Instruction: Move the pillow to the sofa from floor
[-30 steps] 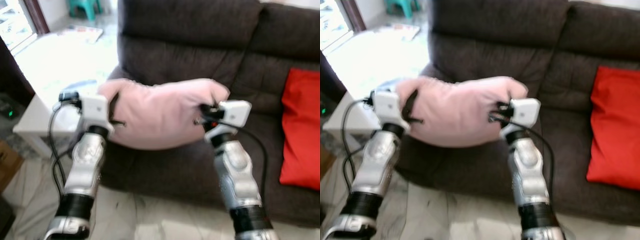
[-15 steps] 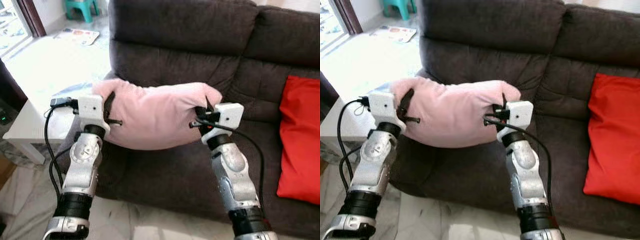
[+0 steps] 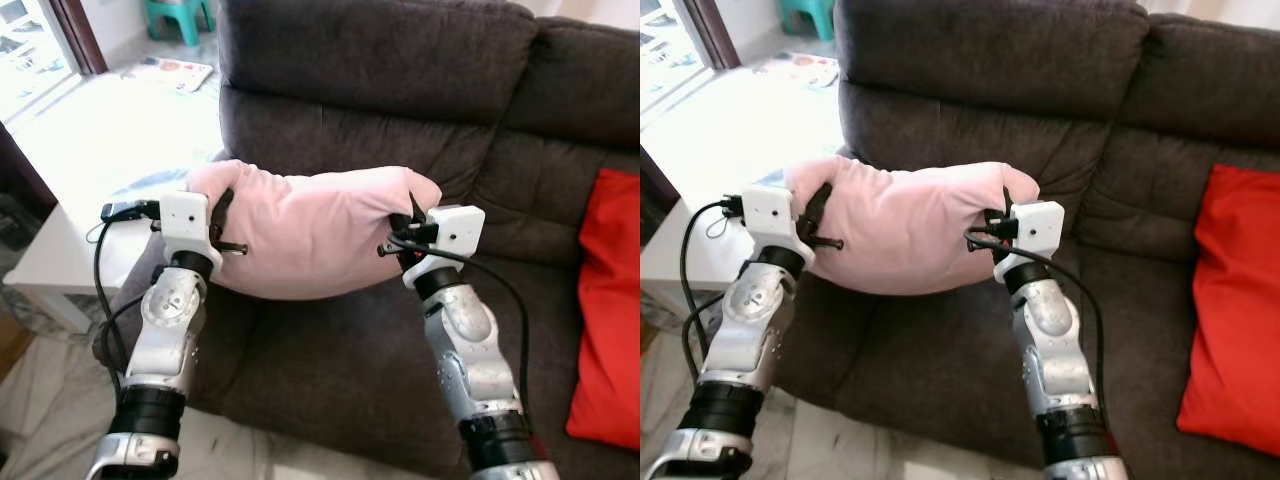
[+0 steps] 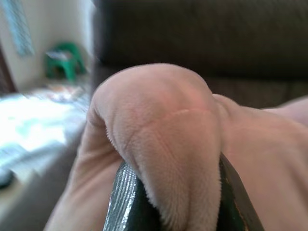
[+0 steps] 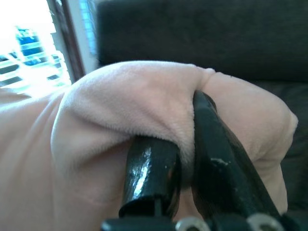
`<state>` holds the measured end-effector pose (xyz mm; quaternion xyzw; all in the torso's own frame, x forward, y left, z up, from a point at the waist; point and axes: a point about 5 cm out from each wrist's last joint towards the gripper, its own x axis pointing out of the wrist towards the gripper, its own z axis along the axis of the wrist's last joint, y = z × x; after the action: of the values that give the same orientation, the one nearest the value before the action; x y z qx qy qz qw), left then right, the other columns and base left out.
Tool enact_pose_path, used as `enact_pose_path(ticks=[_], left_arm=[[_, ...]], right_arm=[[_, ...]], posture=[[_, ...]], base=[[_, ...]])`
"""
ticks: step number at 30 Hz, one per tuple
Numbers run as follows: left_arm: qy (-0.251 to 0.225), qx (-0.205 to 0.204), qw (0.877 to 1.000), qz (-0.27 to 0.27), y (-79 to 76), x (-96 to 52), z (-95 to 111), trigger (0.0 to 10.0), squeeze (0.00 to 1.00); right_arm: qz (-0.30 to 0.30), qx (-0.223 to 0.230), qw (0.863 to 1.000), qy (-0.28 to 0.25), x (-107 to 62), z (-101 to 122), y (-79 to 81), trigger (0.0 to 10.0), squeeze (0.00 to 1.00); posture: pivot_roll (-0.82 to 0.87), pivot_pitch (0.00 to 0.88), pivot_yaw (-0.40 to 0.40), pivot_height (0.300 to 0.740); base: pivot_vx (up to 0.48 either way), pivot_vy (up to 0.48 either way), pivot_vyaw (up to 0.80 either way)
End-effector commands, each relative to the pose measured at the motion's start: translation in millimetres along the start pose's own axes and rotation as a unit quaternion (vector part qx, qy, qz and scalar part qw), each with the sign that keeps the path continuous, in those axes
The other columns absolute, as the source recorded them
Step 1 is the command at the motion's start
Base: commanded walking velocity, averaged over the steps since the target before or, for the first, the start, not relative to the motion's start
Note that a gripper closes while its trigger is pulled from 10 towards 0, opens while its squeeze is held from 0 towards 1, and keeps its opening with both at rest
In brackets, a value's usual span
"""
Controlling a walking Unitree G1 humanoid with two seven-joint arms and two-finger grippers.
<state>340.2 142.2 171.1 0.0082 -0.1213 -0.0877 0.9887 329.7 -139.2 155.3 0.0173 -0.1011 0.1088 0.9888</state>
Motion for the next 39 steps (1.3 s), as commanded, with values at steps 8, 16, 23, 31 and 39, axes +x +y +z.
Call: enact_pose_path(ticks=[8, 16, 23, 31, 39], left_arm=[[0.079, -0.033, 0.995, -0.058, -10.3, -7.8, -24.0, 10.0, 0.00], [0.077, -0.079, 0.980, -0.167, -23.5, -11.1, -6.8, 10.0, 0.00], [0.091, -0.084, 0.963, -0.241, -39.9, -20.8, -1.8, 10.0, 0.00], [0.116, -0.068, 0.949, -0.286, -44.5, -30.8, -2.2, 10.0, 0.00], [0.123, -0.069, 0.945, -0.296, -46.6, -32.7, 0.6, 10.0, 0.00]], right_arm=[[0.021, -0.040, 0.999, 0.018, 26.0, 7.5, 10.1, 10.0, 0.00], [0.047, -0.062, 0.995, 0.055, 52.1, 10.4, 15.7, 10.0, 0.00], [0.083, -0.078, 0.991, 0.075, 70.0, 13.6, 29.6, 10.0, 0.00], [0.147, -0.085, 0.981, 0.090, 75.1, 13.3, 49.0, 10.0, 0.00], [0.190, -0.078, 0.975, 0.087, 75.6, 12.5, 61.5, 10.0, 0.91]], posture=[[0.05, 0.086, -0.052, 0.740], [0.06, 0.085, -0.061, 0.740], [0.07, 0.095, -0.069, 0.740], [0.08, 0.107, -0.072, 0.740], [0.08, 0.110, -0.072, 0.740]], base=[[0.000, 0.000, 0.00], [0.000, 0.000, 0.00], [0.000, 0.000, 0.00], [0.000, 0.000, 0.00], [0.000, 0.000, 0.00]])
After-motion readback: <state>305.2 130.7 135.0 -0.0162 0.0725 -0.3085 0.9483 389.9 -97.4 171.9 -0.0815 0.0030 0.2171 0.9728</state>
